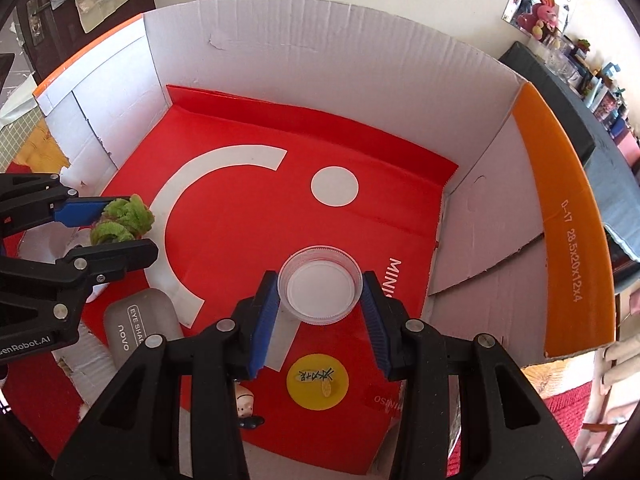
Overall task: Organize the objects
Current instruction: 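Carry the green toy and clear lid into the box and open both tools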
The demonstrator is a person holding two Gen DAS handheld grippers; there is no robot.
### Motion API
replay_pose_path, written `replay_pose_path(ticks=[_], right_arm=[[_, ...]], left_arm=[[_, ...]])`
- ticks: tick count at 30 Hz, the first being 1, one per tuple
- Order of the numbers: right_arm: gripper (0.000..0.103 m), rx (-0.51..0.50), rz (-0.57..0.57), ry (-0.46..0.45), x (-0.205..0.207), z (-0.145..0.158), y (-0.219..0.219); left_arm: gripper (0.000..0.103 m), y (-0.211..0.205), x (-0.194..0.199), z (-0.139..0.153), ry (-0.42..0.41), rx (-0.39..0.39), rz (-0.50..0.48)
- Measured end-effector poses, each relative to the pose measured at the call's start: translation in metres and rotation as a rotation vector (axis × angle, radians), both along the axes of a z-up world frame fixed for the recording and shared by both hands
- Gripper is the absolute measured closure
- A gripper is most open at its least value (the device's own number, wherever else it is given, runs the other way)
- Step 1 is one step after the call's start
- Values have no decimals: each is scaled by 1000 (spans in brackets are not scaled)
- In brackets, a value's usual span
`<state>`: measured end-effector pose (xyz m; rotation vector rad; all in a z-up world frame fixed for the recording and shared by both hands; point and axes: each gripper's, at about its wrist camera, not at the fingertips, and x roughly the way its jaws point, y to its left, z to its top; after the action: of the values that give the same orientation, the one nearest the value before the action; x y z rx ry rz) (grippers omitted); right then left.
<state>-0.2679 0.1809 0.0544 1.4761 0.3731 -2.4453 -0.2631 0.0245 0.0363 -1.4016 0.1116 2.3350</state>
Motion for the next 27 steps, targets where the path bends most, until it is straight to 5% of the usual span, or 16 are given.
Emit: replay_pose_path(ticks=[27], right_arm=[[63,-25,4,-27,10,-1,13]], left_arm=[[64,-2,-4,-8,-1,-17,-8]])
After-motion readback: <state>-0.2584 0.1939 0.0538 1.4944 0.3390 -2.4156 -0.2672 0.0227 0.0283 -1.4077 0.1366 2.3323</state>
